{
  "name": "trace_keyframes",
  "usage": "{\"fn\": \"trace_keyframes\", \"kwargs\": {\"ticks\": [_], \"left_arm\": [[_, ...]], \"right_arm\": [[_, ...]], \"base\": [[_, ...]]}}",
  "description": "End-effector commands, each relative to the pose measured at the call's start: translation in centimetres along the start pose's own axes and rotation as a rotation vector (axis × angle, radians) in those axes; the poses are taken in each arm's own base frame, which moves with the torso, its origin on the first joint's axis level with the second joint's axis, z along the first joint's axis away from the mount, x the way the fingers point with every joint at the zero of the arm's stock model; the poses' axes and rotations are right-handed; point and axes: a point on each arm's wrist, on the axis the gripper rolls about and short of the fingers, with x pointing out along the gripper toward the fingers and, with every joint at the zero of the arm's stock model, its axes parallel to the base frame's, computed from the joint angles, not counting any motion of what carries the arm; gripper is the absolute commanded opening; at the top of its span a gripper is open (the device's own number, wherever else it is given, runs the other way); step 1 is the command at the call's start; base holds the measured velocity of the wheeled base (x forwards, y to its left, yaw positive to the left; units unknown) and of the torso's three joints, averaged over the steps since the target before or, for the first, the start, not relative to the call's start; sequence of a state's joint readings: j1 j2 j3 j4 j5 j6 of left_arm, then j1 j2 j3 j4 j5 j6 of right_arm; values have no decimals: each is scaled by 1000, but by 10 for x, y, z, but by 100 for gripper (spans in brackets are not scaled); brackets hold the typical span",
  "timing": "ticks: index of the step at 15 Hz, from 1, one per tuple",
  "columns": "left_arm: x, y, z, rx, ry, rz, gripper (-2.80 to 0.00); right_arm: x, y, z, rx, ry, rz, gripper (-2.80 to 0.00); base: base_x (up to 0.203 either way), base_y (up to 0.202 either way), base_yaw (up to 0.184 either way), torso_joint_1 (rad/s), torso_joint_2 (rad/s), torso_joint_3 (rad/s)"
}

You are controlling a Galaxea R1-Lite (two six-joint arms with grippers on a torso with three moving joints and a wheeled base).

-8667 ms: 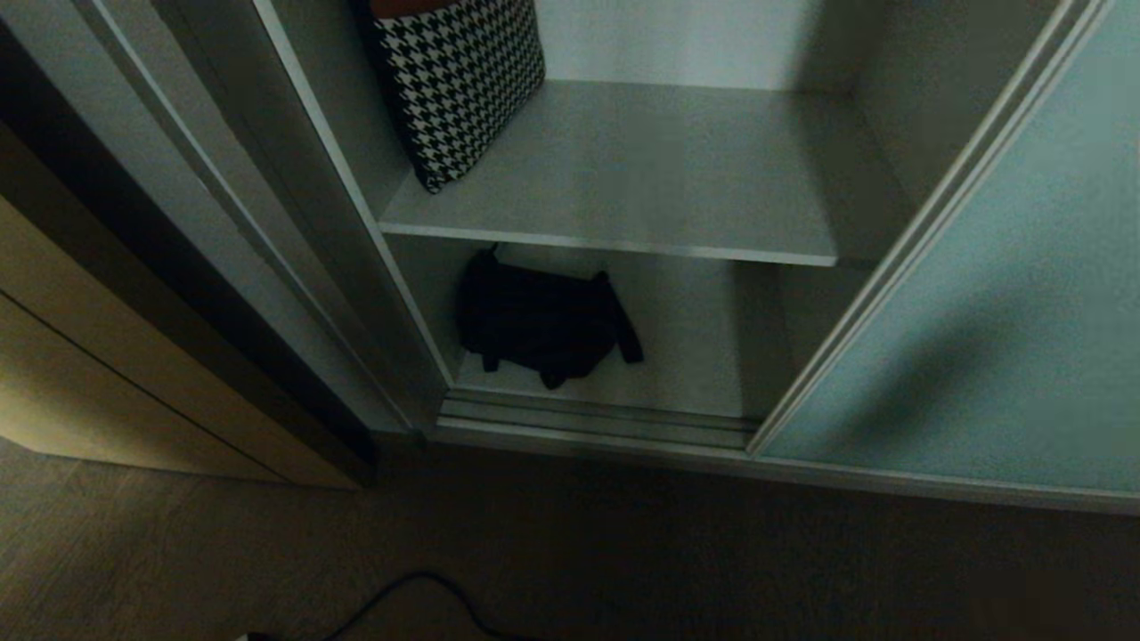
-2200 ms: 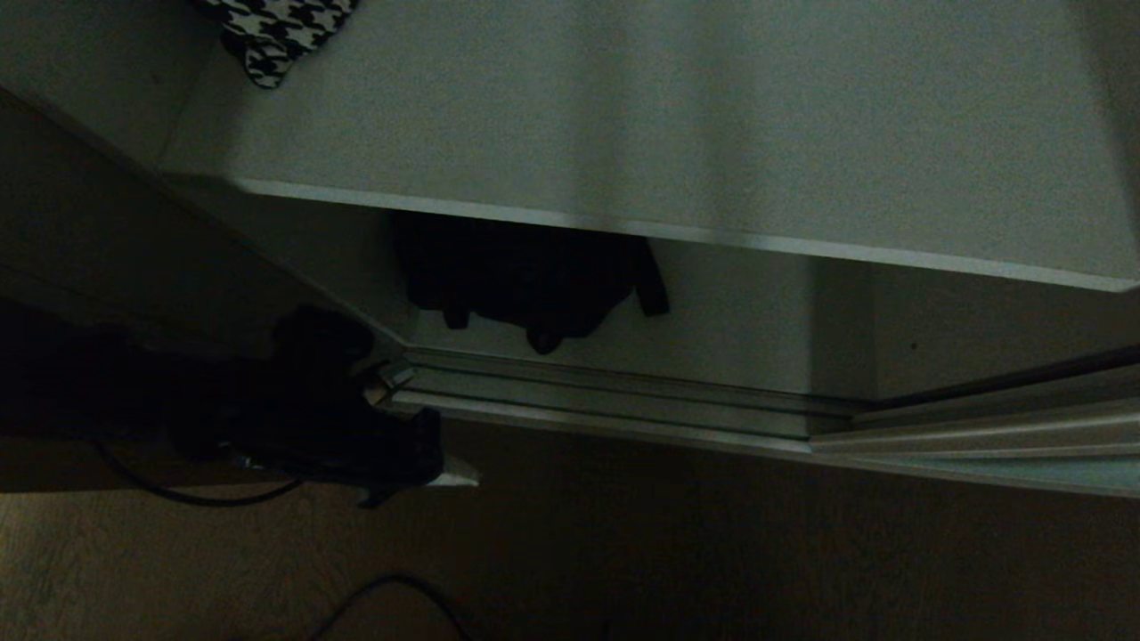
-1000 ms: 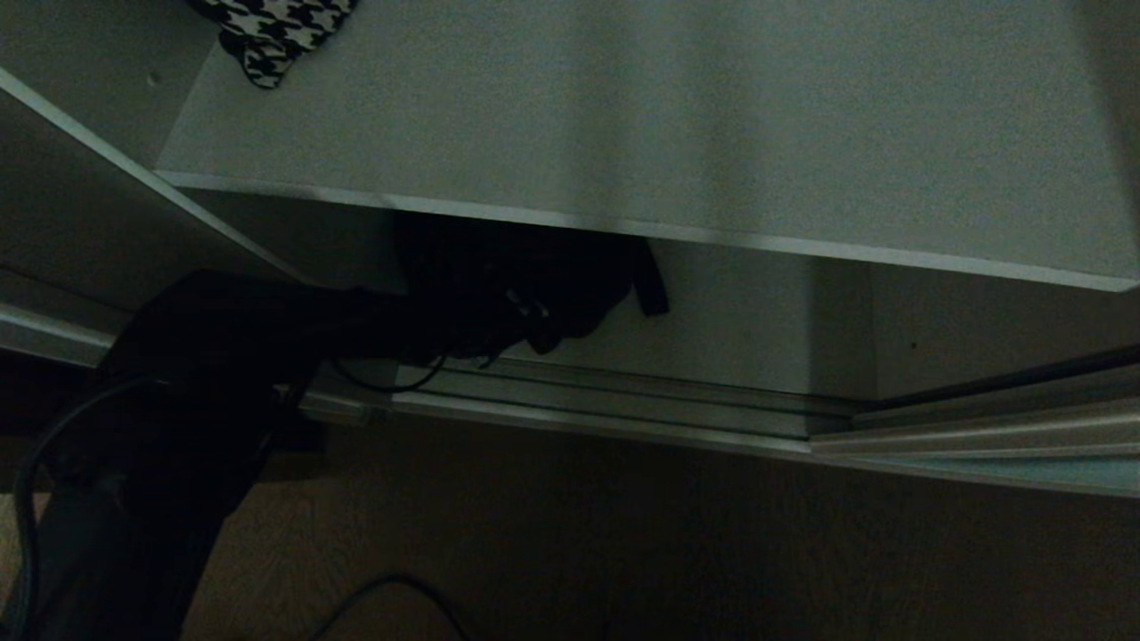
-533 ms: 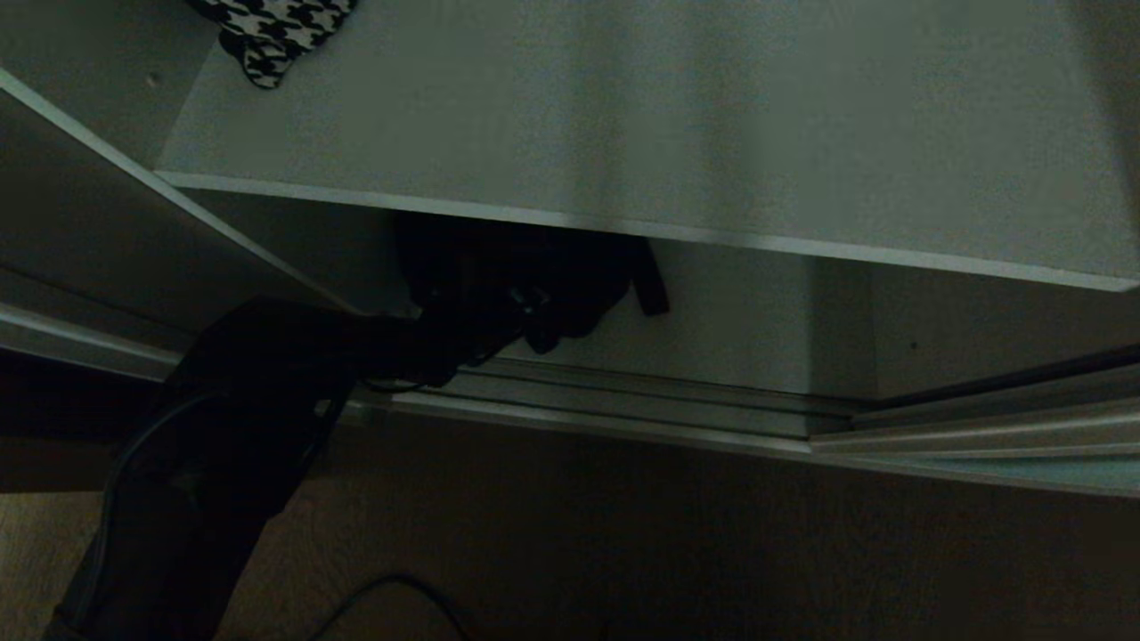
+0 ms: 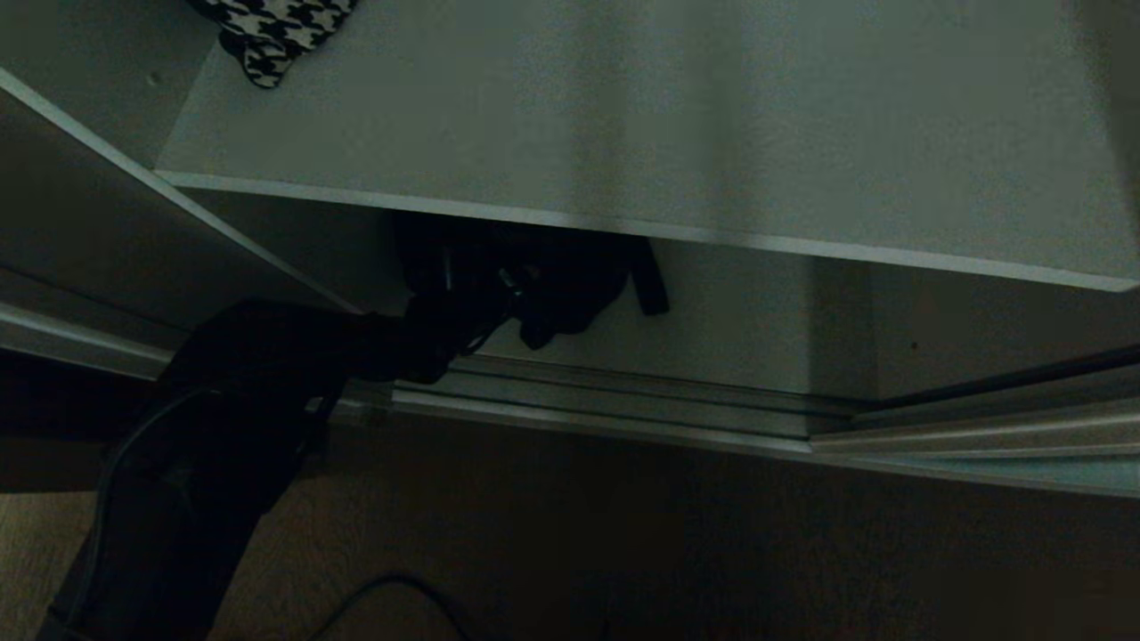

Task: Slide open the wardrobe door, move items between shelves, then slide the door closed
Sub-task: Place the bag on the higher shelf

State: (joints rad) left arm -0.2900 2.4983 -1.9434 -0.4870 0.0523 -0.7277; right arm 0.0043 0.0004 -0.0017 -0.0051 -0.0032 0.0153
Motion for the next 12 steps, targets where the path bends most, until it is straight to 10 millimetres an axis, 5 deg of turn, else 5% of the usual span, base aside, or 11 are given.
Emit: {"fn": "trace_keyframes", "kwargs": {"ticks": [1,2,12], "left_arm": [[2,3,-3,1,-2,-4,0],[3,4,-6,26,-5,-8,-280],[10,9,-22,81,7,-70,-280]], "right_arm": [[0,0,0,0,-3,1,-280],[0,0,0,0,-2,0,-280],[0,0,0,0,-1,0,-280]], "base": [[0,0,0,0,0,0],[0,0,0,0,0,0],[0,0,0,0,0,0]]}}
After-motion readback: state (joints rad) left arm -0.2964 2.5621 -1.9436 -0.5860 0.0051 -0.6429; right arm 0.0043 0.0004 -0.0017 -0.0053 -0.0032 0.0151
